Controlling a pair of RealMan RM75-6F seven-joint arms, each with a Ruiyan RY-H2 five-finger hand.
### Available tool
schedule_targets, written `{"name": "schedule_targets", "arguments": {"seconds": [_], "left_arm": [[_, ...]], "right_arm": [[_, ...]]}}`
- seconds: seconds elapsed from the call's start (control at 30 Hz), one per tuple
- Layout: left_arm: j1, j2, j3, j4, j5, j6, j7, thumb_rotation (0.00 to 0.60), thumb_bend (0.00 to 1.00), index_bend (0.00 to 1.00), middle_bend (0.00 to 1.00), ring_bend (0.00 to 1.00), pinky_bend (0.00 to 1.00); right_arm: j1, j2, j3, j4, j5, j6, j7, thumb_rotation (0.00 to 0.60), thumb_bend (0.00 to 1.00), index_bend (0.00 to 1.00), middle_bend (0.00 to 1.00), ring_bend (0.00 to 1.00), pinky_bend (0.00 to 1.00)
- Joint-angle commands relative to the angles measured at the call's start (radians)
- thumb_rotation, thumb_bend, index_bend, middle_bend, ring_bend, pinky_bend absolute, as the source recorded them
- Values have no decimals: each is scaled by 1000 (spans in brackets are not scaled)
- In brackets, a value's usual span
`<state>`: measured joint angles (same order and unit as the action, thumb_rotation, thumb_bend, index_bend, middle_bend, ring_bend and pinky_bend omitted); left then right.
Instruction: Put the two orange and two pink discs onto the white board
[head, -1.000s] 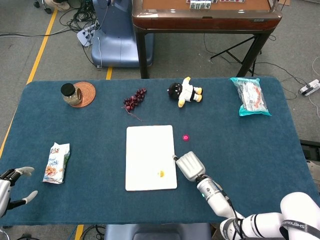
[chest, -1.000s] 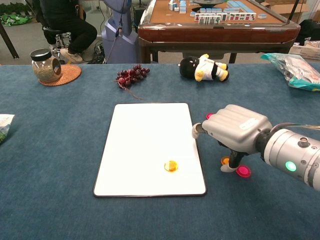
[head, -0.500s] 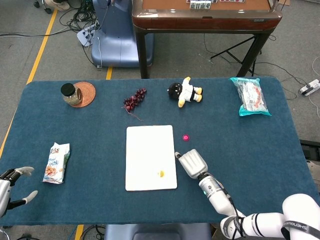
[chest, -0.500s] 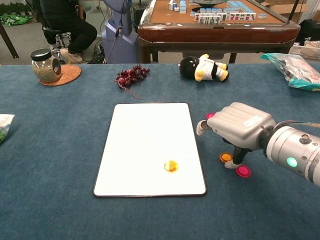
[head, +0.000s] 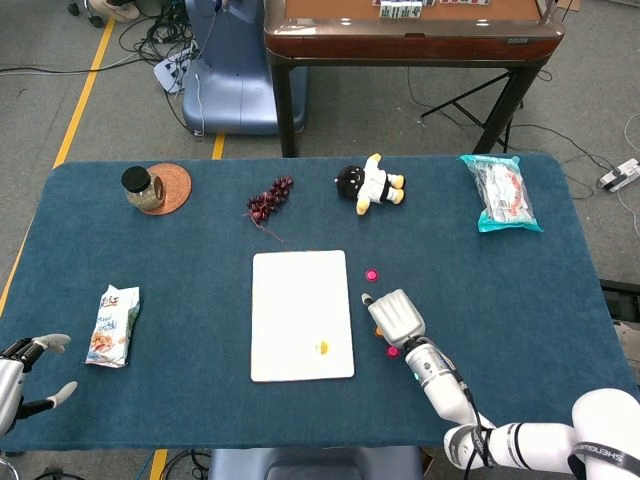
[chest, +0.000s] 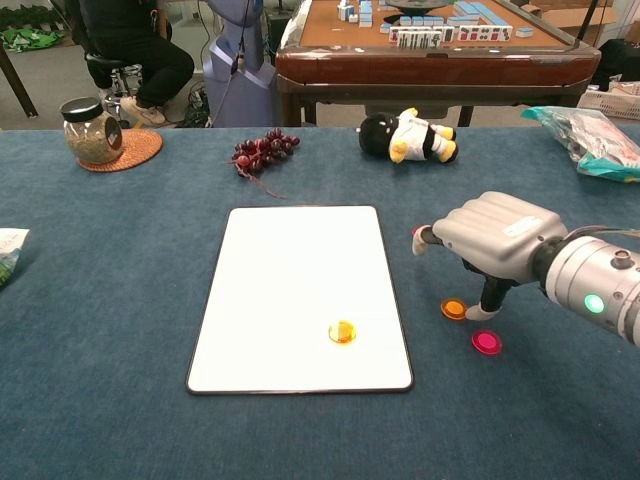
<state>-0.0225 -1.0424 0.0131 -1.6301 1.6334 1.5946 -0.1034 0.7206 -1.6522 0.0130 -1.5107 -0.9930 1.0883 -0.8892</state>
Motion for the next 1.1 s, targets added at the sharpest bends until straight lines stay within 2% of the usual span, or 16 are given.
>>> {"name": "schedule_targets", "arguments": {"seconds": [0.03,0.17,0.37,1.1], "left_arm": [[0,0,0,1,-1,-1,-2,600,141,407,446,376,534],[-1,1,1,1,1,-1,-2,600,141,407,447,376,534],[0,0,2,-1,3,0,-1,600,141,407,446,376,534],[3,3,2,-1,0,5,-6,600,141,408,446,376,534]], "right_arm": [[-3,16,0,-25,-2,-8,10,600,9,230,1000,1000,1000],[-3,46,-7,-73,3,-9,-11,600,12,258,1000,1000,1000],[1,66,-7,-106,31,-12,-43,600,50,360,1000,1000,1000],[14,32,-10,-53,58,-45,-30,600,118,415,1000,1000,1000]]}}
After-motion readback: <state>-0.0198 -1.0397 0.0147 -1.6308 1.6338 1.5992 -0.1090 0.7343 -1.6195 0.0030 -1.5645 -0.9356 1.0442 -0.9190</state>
